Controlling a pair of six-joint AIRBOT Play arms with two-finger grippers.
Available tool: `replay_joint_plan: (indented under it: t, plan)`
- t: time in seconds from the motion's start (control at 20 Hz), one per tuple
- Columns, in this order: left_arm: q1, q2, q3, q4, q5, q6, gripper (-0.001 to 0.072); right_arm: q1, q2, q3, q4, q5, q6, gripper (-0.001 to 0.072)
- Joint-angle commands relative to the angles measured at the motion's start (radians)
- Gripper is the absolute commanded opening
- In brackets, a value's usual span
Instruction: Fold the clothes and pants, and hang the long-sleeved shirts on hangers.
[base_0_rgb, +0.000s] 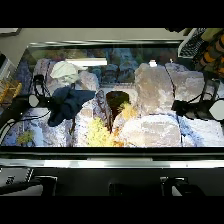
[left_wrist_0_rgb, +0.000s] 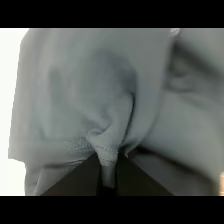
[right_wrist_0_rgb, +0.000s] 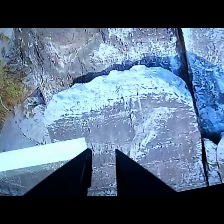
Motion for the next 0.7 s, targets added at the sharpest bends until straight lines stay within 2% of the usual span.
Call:
replay_joint_plan:
  t: [0.0, 0.05, 0.2, 0.3, 0.45, 0.55, 0.65]
  plan:
    - [-0.090, 0.072, 0.105, -0.208, -0.124, 0.038, 0.0016, 0.000, 0.002, 0.001, -0.001, 0.062, 0.034, 0.0207]
    - [-0.138, 0.097, 0.128, -0.314, -0.135, 0.064, 0.0016, 0.000, 0.003, 0.001, -0.002, 0.090, 0.047, 0.0207]
    - [-0.309, 0.120, 0.179, -0.626, -0.127, 0.065, 0.0016, 0.000, 0.019, 0.001, -0.011, 0.184, 0.048, 0.0207]
    - [-0.460, 0.116, 0.186, -0.745, -0.027, 0.065, 0.0016, 0.000, 0.042, 0.001, -0.030, 0.238, 0.049, 0.0207]
    - [-0.673, 0.063, 0.186, -0.752, 0.145, 0.038, 0.0017, 0.000, 0.101, 0.001, -0.092, 0.302, 0.076, 0.0207]
    - [-0.783, -0.020, 0.186, -0.752, 0.200, -0.037, 0.0017, 0.000, 0.149, 0.001, -0.148, 0.340, 0.103, 0.0207]
    - [-0.870, -0.116, 0.186, -0.752, 0.240, -0.063, 0.0018, 0.000, 0.197, 0.001, -0.192, 0.363, 0.124, 0.0207]
